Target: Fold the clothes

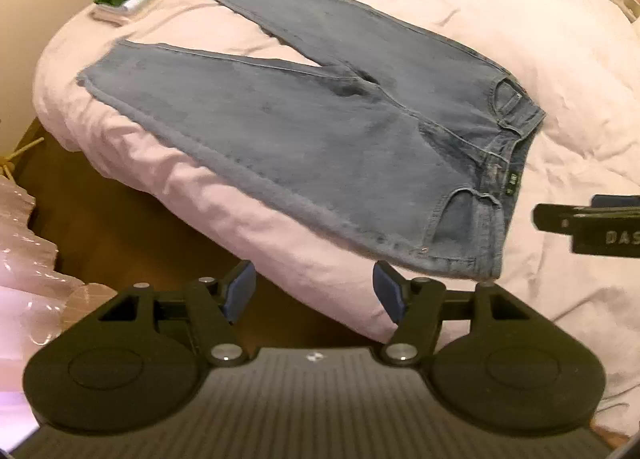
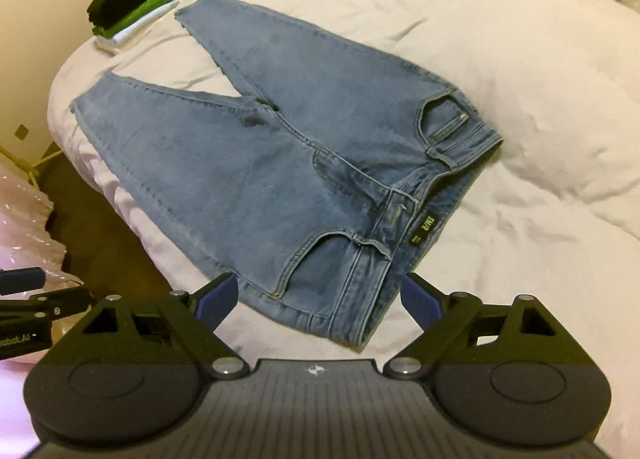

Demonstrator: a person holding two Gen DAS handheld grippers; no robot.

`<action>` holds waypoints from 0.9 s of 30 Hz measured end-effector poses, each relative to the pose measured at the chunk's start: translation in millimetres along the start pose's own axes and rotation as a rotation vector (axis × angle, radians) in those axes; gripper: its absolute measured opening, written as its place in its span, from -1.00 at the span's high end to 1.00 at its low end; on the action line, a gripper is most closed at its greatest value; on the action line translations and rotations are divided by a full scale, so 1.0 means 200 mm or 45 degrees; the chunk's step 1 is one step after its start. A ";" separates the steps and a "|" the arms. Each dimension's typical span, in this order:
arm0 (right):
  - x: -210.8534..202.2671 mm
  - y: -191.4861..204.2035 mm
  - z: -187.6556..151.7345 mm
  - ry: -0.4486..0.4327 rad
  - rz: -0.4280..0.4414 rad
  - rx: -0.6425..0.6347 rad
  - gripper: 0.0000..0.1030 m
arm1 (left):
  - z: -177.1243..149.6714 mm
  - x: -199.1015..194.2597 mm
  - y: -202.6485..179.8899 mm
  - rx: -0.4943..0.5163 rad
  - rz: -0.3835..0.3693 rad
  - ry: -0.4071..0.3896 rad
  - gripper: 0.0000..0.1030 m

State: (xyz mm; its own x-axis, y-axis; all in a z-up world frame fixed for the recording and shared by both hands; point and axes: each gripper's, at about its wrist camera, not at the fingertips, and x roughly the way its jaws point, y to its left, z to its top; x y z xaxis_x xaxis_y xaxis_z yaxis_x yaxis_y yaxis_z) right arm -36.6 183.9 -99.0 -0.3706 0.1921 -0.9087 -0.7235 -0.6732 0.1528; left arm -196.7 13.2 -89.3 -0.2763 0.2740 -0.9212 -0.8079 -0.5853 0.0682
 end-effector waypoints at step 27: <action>-0.26 0.33 -0.17 -0.042 -0.057 -0.050 -0.76 | -0.05 -0.23 0.34 -0.055 0.070 -0.120 -0.31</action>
State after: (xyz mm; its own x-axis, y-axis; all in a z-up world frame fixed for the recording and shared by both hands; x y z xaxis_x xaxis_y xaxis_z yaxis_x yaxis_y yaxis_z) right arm -44.8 105.2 -56.0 -0.3580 0.2455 -0.9009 -0.7166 -0.6908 0.0966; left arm -234.4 -46.5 -46.0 -0.3693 0.3098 -0.8762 -0.7675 -0.6333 0.0996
